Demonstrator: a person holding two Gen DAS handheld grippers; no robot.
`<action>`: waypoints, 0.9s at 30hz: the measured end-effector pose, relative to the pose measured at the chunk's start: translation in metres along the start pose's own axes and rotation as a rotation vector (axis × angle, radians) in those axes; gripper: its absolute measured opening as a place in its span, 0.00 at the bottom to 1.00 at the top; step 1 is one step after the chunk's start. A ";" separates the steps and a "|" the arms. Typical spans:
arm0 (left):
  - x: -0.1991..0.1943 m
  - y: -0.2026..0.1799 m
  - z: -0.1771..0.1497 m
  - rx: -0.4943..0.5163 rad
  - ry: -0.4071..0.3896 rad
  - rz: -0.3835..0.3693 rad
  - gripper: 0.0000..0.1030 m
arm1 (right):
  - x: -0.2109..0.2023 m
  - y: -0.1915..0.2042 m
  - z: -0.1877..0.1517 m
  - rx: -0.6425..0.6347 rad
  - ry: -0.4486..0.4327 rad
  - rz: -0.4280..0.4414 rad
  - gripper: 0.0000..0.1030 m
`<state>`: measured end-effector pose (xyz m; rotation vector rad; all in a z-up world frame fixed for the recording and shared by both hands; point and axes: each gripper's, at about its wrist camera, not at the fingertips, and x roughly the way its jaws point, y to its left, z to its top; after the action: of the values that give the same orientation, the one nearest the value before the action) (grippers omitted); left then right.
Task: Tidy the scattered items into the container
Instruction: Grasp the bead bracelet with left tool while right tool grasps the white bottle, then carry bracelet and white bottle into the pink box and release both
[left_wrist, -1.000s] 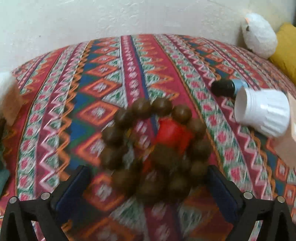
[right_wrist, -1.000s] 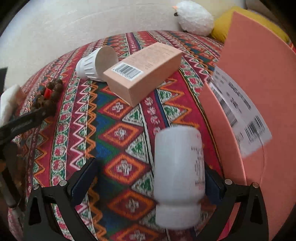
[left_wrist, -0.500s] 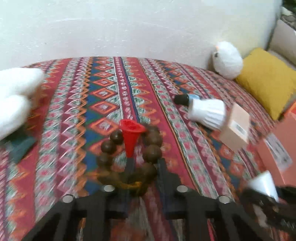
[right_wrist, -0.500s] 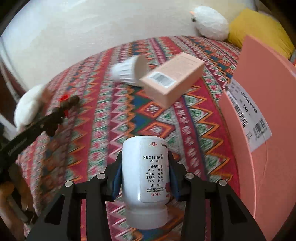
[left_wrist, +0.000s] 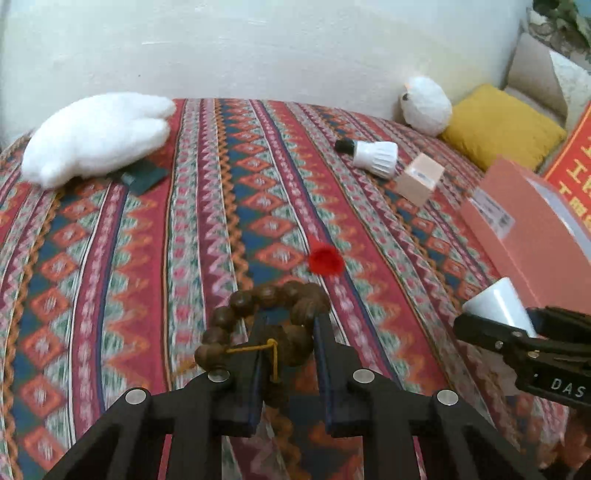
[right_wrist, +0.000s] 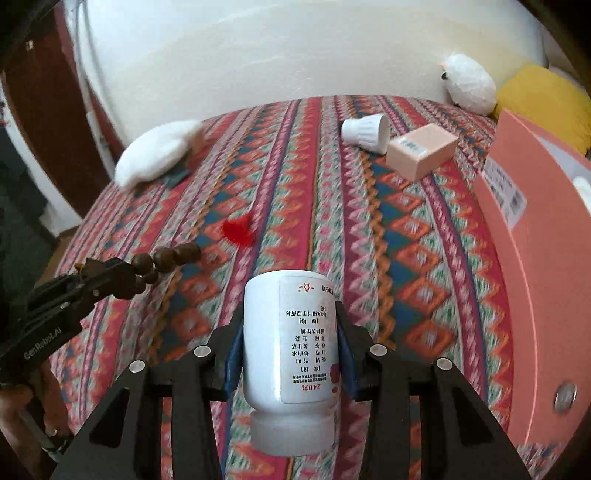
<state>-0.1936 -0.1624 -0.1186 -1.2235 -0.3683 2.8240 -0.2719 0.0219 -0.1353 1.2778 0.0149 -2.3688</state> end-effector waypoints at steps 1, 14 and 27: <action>-0.005 0.001 -0.004 -0.001 -0.002 -0.004 0.18 | -0.006 0.003 -0.007 0.002 -0.004 0.011 0.44; -0.083 -0.031 -0.053 0.058 -0.006 -0.118 0.18 | -0.078 0.028 -0.089 -0.002 -0.060 0.089 0.44; -0.115 -0.117 -0.052 0.191 -0.011 -0.286 0.18 | -0.172 -0.030 -0.139 0.107 -0.166 -0.001 0.43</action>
<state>-0.0838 -0.0534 -0.0436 -1.0269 -0.2442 2.5555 -0.0920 0.1437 -0.0835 1.1239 -0.1645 -2.4988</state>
